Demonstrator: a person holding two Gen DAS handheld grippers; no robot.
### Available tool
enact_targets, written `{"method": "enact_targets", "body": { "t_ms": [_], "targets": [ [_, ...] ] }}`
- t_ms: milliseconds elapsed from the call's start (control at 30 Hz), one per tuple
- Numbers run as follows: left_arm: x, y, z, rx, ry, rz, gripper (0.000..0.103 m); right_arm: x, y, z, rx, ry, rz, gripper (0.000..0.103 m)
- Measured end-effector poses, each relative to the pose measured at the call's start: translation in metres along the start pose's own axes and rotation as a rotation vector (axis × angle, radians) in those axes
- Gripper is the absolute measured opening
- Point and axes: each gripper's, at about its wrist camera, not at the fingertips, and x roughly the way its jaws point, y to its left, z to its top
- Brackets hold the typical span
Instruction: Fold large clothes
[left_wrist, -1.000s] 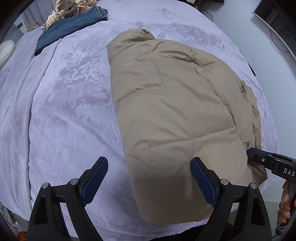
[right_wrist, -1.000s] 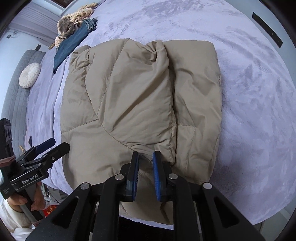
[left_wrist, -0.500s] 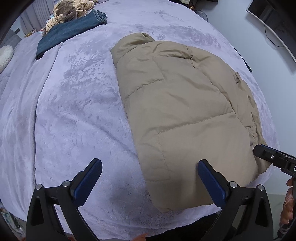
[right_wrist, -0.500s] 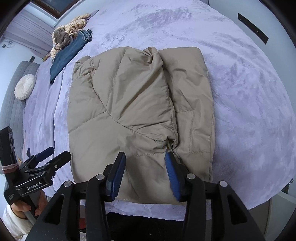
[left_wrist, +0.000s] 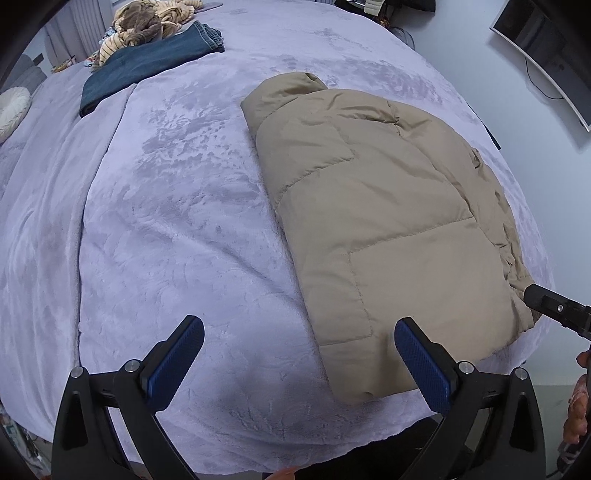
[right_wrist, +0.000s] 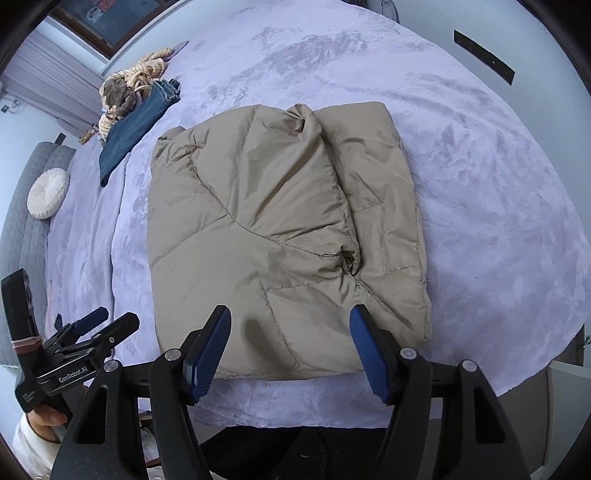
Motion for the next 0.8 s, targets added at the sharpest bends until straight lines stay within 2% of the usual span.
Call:
{"method": "enact_targets", "body": {
  "t_ms": [133, 200, 600, 800],
  "targets": [
    [0.006, -0.002, 0.008, -0.014, 0.010, 0.003, 0.103, -0.003, -0.008, 0.009, 0.004, 0.000, -0.005, 0.072],
    [0.012, -0.006, 0.014, -0.024, 0.018, 0.005, 0.103, -0.004, -0.015, 0.015, 0.005, -0.001, -0.003, 0.083],
    [0.032, -0.039, 0.056, -0.105, 0.043, 0.049, 0.103, 0.013, -0.059, 0.083, 0.009, 0.075, 0.034, 0.083],
    [0.043, -0.039, 0.067, -0.157, 0.064, 0.018, 0.103, 0.029, -0.071, 0.104, 0.002, 0.115, 0.063, 0.083]
  ]
}}
